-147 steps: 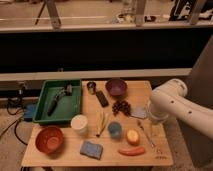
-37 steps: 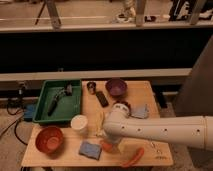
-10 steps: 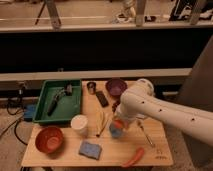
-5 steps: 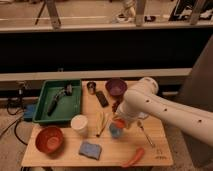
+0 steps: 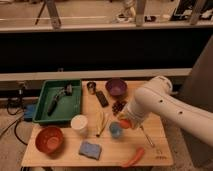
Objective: Place apple in table surface
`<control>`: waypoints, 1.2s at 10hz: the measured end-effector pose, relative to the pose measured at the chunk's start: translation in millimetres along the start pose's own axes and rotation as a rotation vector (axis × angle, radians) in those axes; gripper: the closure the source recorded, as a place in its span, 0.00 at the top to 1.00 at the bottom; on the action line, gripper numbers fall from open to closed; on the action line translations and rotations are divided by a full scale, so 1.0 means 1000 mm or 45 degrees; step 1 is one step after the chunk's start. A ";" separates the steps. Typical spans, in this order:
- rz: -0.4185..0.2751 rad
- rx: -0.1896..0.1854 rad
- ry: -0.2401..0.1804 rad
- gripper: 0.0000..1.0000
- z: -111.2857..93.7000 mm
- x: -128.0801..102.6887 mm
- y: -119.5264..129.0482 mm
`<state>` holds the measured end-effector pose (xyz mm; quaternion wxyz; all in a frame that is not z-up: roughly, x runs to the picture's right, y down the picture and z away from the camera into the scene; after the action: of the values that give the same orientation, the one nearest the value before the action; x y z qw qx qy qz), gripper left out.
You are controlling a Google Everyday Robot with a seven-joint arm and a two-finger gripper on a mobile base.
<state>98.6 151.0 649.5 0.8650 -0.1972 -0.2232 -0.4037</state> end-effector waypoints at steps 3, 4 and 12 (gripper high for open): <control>-0.005 -0.046 -0.031 0.00 0.013 -0.004 0.009; -0.010 -0.065 -0.046 0.00 0.024 -0.006 0.013; -0.026 -0.139 -0.169 0.00 0.079 -0.011 0.053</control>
<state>116.3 230.1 700.2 0.8322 -0.2679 -0.2597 -0.4101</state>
